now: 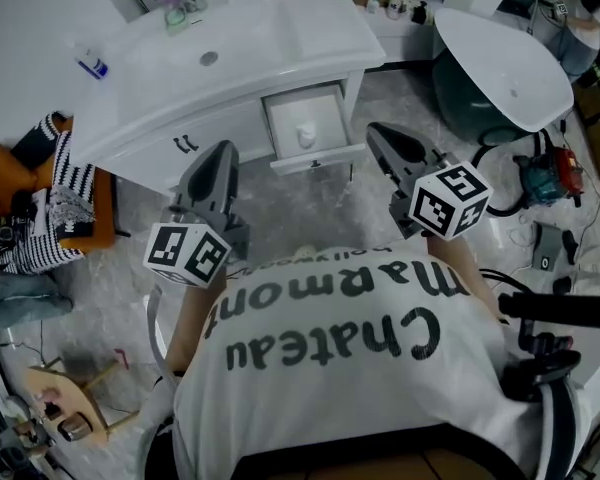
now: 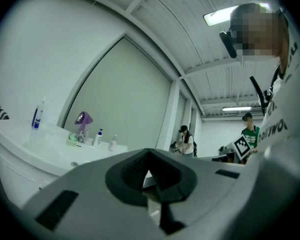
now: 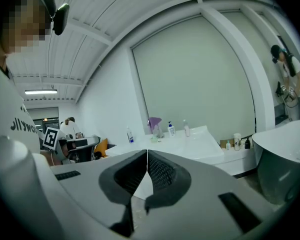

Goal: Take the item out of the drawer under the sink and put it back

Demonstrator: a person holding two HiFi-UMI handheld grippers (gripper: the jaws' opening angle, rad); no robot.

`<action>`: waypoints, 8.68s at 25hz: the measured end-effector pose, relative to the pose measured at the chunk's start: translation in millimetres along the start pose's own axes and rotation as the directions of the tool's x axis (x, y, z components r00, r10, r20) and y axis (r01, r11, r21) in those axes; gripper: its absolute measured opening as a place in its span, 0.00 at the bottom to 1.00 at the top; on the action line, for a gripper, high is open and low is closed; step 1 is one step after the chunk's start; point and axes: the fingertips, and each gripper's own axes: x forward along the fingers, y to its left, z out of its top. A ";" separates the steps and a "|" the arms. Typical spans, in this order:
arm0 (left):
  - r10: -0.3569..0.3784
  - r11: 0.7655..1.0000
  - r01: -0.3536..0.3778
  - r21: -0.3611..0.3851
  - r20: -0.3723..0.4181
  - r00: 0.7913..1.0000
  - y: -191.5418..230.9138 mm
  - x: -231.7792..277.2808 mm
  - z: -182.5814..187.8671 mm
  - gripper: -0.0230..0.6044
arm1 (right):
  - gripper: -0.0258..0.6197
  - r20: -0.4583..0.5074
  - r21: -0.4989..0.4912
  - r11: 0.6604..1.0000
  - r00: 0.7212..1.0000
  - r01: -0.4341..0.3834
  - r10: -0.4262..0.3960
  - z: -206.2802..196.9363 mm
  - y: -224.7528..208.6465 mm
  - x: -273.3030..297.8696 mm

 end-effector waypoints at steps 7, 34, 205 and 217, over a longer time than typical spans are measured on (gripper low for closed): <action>0.016 0.999 -0.018 -0.041 -0.047 0.999 36.5 7.8 -8.7 0.04 | 0.06 -0.039 -0.020 0.999 0.999 0.031 -0.032 -11.7 5.8 28.0; -0.009 0.994 -0.004 -0.106 -0.117 0.993 39.9 3.1 -72.5 0.04 | 0.06 -0.234 0.018 0.998 0.971 0.052 -0.046 -80.9 2.7 71.0; -0.379 0.923 0.382 0.048 -0.065 0.923 -97.8 194.4 9.3 0.04 | 0.17 0.236 -0.374 0.889 0.954 0.265 -0.185 91.2 -50.8 42.0; -0.285 0.952 0.291 0.098 -0.066 0.956 -175.7 275.4 -14.9 0.04 | 0.17 0.223 -0.375 0.911 0.971 0.171 -0.091 105.2 -162.8 -6.4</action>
